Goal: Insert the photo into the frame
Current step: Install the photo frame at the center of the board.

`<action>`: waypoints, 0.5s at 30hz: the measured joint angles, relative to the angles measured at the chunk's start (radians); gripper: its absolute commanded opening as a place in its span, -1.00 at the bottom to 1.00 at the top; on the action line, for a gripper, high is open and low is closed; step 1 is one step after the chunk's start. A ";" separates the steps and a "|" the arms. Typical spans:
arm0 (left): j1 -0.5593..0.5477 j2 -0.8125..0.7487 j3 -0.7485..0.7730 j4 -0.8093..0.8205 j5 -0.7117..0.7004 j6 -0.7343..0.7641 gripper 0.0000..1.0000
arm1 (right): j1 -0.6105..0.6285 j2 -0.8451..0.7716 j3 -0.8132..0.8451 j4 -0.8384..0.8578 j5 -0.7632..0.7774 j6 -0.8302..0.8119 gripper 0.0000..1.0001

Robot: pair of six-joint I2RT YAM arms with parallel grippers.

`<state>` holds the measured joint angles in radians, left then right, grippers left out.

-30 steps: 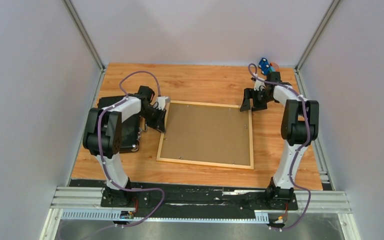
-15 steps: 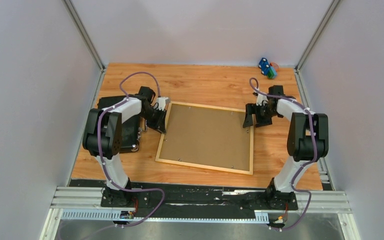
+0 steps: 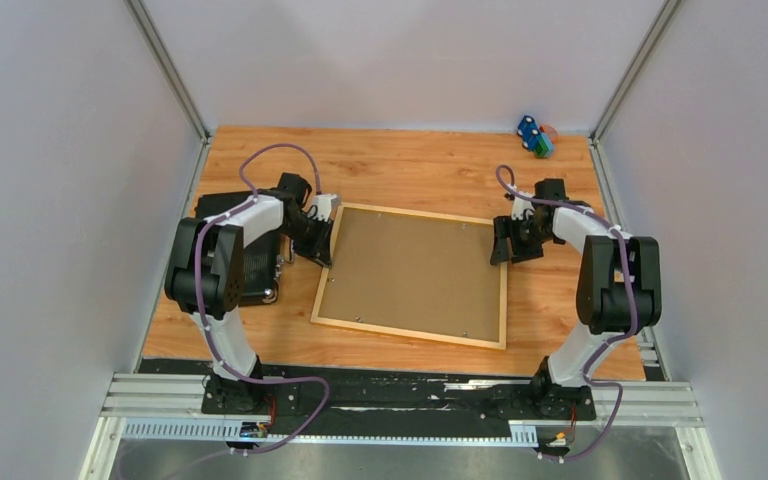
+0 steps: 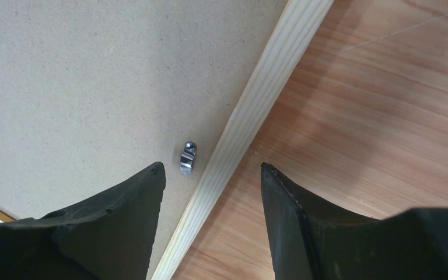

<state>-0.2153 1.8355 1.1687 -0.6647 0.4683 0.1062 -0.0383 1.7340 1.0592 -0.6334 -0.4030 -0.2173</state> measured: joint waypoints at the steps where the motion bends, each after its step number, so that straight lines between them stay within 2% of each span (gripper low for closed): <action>1: 0.000 -0.001 -0.001 0.001 -0.001 0.000 -1.00 | 0.005 0.000 0.000 0.004 0.006 0.002 0.19; 15: -0.001 -0.003 -0.003 0.003 -0.005 -0.001 -1.00 | 0.090 -0.004 -0.008 0.041 0.118 0.003 -0.04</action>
<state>-0.2161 1.8324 1.1652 -0.6617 0.4633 0.1055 0.0513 1.7298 1.0515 -0.5926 -0.2848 -0.2146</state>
